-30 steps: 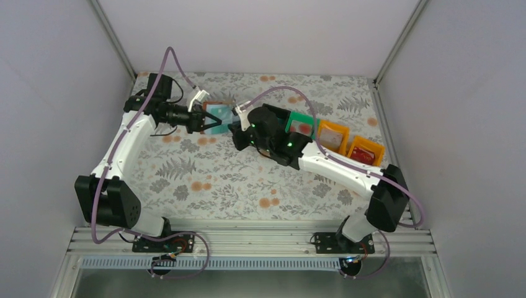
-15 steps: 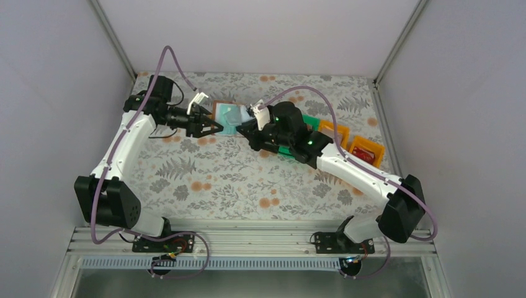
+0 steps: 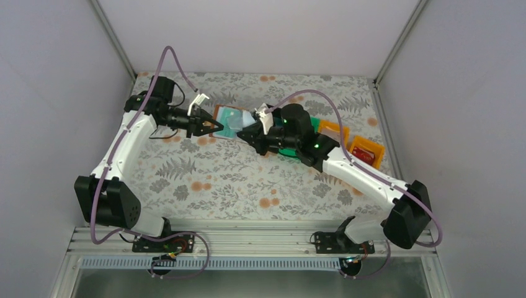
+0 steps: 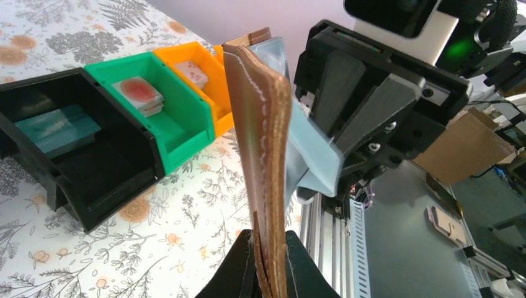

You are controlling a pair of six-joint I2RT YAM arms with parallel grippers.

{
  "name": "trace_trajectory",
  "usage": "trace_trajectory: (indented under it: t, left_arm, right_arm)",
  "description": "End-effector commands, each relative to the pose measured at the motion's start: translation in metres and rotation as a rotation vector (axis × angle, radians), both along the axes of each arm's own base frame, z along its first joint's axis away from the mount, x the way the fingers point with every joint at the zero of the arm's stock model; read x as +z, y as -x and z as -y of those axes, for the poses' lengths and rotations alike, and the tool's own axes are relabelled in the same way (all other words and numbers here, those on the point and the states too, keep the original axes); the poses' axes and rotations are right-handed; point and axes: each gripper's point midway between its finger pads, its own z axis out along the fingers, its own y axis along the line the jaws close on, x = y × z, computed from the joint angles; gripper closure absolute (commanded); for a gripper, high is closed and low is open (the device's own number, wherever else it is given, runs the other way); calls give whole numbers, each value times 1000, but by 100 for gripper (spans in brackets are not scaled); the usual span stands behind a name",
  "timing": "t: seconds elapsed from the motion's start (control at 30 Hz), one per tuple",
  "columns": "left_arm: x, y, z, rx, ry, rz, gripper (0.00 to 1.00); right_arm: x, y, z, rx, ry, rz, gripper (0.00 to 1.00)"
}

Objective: Take the credit cards out of the card holder

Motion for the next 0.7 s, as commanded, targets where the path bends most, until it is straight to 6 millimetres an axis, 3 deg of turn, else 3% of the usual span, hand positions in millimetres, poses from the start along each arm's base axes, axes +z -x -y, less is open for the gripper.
trace_trajectory:
  t: [0.0,0.07,0.17,0.23,0.3,0.43,0.5,0.67]
  left_arm:
    - [10,4,2,-23,17,54,97]
    - [11,4,1,-20,16,57,98]
    - [10,1,0,-3,-2,56,98]
    - [5,-6,-3,37,-46,56,98]
    - [-2,-15,-7,89,-102,66,98]
    - [-11,-27,-13,161,-162,60,97]
    - [-12,-31,-15,178,-170,57,98]
    - [-10,-34,-14,185,-167,56,98]
  right_arm:
    - [23,-16,22,-105,-94,4,82]
    - [5,-41,46,-276,-73,-69,69]
    - [-43,-75,96,-564,-4,-227,57]
    - [-66,-82,122,-670,12,-298,56]
    - [-73,-83,138,-727,3,-316,54]
    - [-55,-83,149,-768,26,-259,56]
    - [-36,-79,143,-742,38,-190,59]
    - [28,-33,73,-453,-33,66,62]
